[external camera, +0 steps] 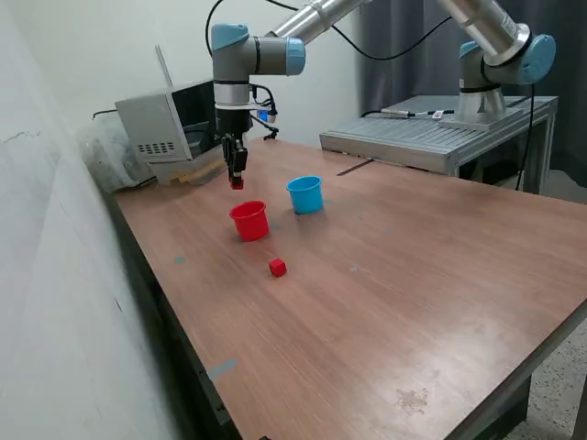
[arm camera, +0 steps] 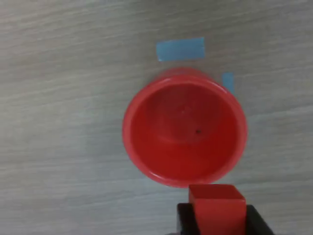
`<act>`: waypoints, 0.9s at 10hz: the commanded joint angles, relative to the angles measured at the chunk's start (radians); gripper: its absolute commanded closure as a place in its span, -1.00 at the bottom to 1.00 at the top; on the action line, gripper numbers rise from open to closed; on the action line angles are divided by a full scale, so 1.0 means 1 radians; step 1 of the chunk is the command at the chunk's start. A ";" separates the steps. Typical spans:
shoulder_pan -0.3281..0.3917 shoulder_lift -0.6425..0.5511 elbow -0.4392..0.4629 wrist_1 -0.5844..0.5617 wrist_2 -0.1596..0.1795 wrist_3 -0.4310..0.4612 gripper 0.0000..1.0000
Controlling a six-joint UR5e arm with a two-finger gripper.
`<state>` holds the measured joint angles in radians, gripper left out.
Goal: Place red objects in the red bin, and blue objects in the blue bin.
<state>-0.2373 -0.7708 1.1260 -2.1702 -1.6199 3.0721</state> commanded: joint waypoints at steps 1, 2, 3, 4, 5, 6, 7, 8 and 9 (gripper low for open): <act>-0.007 -0.001 0.014 -0.002 0.000 -0.001 1.00; -0.007 -0.002 0.027 -0.002 0.000 -0.001 1.00; -0.007 -0.004 0.041 -0.003 0.002 -0.001 1.00; -0.007 -0.004 0.046 -0.003 0.002 -0.001 -1.00; -0.007 -0.004 0.046 -0.003 0.002 -0.001 -1.00; -0.008 -0.005 0.047 -0.003 0.002 -0.001 -1.00; -0.007 -0.007 0.052 -0.003 0.002 -0.001 -1.00; -0.007 -0.016 0.064 -0.002 0.003 -0.001 -1.00; -0.004 -0.043 0.092 -0.005 0.009 -0.001 -1.00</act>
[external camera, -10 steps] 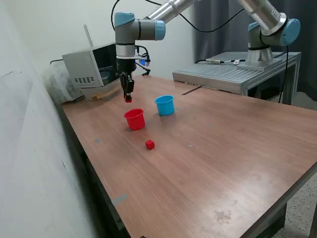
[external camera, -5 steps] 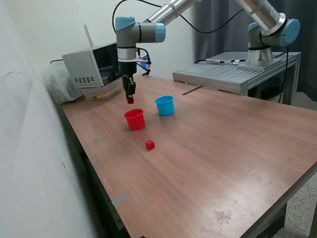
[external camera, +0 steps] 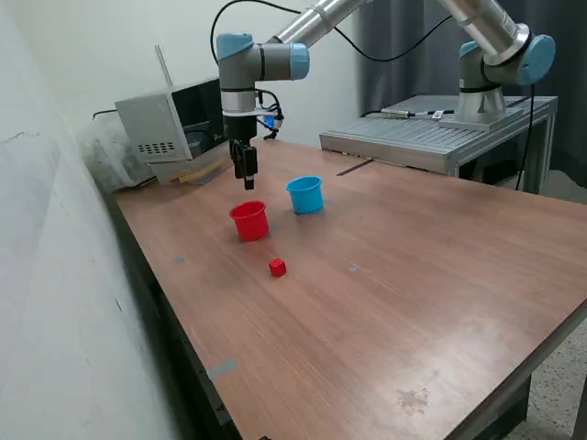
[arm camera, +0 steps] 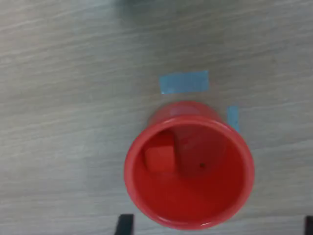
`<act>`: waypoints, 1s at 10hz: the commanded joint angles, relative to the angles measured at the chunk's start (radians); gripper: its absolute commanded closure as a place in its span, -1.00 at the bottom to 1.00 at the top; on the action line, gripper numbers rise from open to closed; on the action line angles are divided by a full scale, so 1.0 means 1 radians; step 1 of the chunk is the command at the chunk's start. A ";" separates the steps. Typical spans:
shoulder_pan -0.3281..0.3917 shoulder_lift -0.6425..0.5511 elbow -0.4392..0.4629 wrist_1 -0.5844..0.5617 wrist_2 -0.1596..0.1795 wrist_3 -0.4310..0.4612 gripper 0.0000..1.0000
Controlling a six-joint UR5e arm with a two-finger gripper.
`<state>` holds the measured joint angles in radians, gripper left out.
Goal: Place red objects in the red bin, and blue objects in the blue bin.
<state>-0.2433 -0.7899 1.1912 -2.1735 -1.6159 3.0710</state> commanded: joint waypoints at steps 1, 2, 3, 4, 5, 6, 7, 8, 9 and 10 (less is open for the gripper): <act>0.016 -0.094 0.086 -0.005 0.011 0.000 -1.00; 0.038 -0.160 0.147 -0.028 0.023 -0.012 -1.00; 0.071 -0.220 0.203 -0.048 0.045 -0.033 -1.00; 0.099 -0.276 0.243 -0.046 0.045 -0.060 -1.00; 0.123 -0.329 0.283 -0.043 0.047 -0.096 -1.00; 0.153 -0.388 0.322 -0.039 0.047 -0.124 -1.00; 0.168 -0.444 0.362 -0.035 0.047 -0.127 -1.00; 0.203 -0.494 0.399 -0.032 0.047 -0.127 -1.00; 0.231 -0.505 0.409 -0.029 0.047 -0.135 -1.00; 0.246 -0.503 0.409 -0.031 0.062 -0.179 -1.00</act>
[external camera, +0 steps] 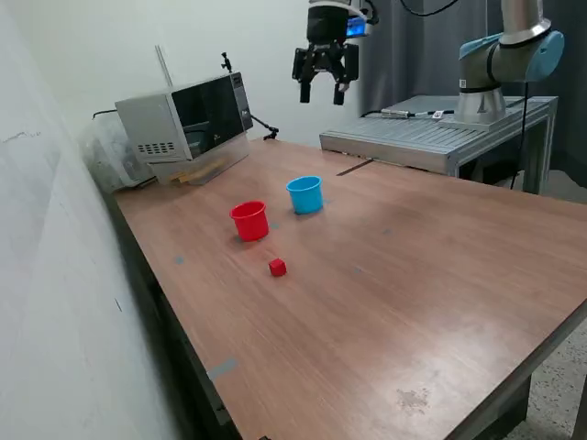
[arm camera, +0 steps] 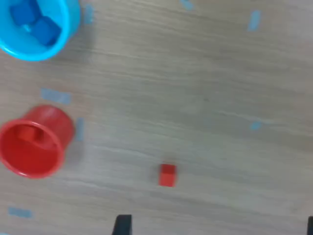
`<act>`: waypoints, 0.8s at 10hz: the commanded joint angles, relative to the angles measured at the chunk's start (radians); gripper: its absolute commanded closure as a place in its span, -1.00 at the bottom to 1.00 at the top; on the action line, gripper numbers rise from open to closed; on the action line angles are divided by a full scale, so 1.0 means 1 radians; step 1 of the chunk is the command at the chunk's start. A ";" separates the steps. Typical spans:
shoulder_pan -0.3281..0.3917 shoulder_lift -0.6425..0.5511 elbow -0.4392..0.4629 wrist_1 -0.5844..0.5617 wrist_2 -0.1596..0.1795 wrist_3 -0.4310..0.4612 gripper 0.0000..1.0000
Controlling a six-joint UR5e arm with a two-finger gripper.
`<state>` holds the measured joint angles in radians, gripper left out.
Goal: Place red objects in the red bin, and blue objects in the blue bin.
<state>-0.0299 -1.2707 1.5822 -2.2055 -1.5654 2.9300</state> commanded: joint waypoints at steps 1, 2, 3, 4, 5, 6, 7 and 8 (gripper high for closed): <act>0.044 -0.012 0.016 0.001 0.030 -0.054 -1.00; 0.044 0.023 -0.007 -0.002 0.031 -0.054 -1.00; 0.044 0.080 -0.051 -0.005 0.031 -0.054 -1.00; 0.044 0.147 -0.098 -0.014 0.031 -0.054 -1.00; 0.042 0.224 -0.149 -0.028 0.031 -0.052 -1.00; 0.036 0.326 -0.221 -0.049 0.031 -0.052 -1.00; 0.032 0.396 -0.275 -0.056 0.030 -0.051 -1.00; 0.028 0.449 -0.315 -0.080 0.030 -0.045 -1.00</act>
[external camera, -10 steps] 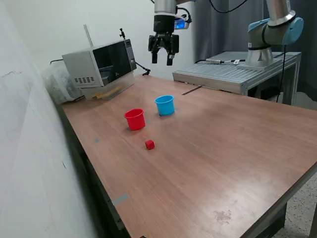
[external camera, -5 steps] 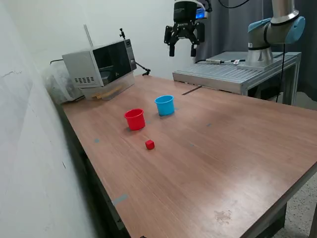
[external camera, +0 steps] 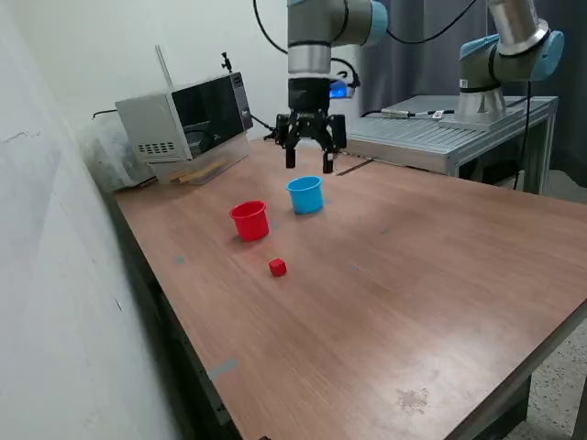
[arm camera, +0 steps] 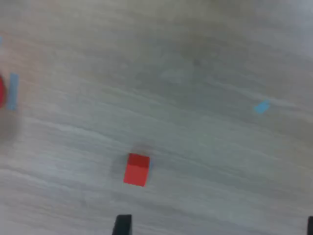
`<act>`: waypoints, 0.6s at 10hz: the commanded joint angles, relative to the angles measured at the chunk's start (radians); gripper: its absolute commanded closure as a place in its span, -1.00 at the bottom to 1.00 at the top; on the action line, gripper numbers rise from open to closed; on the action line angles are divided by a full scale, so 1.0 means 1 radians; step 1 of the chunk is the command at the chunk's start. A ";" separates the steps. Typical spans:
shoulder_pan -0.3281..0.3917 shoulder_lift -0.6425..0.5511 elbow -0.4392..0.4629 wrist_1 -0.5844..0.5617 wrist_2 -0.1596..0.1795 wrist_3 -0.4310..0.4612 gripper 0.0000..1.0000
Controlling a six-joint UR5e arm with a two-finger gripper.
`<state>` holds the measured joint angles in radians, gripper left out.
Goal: Place red objects in the red bin, and blue objects in the blue bin.
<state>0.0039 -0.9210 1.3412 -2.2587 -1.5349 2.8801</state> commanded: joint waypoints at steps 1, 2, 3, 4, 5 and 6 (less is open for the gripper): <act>-0.007 0.147 -0.111 -0.033 -0.001 0.010 -1.00; -0.007 0.183 -0.138 -0.036 -0.001 0.022 -1.00; -0.009 0.206 -0.155 -0.045 -0.001 0.027 -1.00; -0.009 0.221 -0.166 -0.051 -0.001 0.030 -1.00; -0.009 0.231 -0.175 -0.061 -0.001 0.031 -1.00; -0.009 0.243 -0.189 -0.064 -0.001 0.033 -1.00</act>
<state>-0.0042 -0.6992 1.1723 -2.3138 -1.5355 2.9096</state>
